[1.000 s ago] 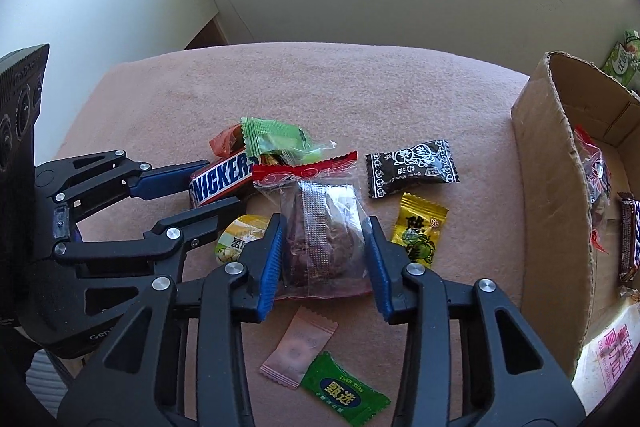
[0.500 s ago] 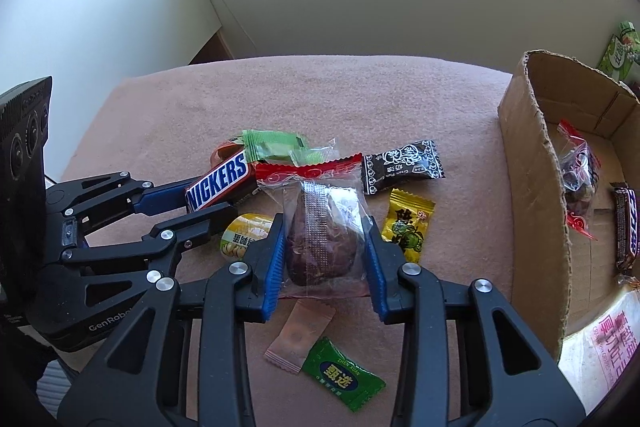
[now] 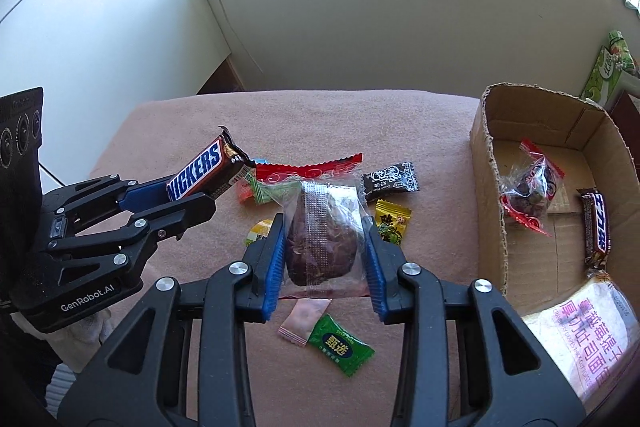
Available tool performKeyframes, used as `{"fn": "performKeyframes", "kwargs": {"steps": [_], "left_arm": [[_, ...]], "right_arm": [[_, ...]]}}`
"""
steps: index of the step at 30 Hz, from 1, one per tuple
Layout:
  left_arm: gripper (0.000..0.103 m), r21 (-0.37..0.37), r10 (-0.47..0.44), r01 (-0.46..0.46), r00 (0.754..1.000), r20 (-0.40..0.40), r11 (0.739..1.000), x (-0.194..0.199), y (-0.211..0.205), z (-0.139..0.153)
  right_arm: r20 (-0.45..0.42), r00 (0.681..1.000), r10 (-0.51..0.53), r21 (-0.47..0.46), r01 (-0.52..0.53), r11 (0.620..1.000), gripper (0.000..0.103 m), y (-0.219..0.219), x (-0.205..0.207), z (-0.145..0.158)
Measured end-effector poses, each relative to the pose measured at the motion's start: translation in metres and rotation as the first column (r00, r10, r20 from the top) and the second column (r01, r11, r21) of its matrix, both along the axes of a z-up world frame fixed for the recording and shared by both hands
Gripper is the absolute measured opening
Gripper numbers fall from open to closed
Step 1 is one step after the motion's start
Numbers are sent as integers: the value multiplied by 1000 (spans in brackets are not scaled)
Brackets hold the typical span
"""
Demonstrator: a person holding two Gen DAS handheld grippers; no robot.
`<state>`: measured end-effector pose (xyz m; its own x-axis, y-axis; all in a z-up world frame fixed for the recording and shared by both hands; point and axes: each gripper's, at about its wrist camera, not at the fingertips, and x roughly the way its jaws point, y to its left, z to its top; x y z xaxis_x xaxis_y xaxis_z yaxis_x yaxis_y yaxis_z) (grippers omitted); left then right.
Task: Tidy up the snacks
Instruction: 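Carry the Snickers bar and cake bag into the box and release both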
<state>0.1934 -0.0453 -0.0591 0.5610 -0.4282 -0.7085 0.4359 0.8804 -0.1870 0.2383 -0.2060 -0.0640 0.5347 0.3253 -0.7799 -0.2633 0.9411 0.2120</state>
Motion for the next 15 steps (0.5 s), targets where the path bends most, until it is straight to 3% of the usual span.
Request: {"fn": "performKeyframes", "kwargs": {"steps": [15], "left_arm": [[27,-28,-80,81,996,47,996,4,-70,18]], "right_arm": [[68,993,-98,-19,100,995,37,-67,-20,30]]}}
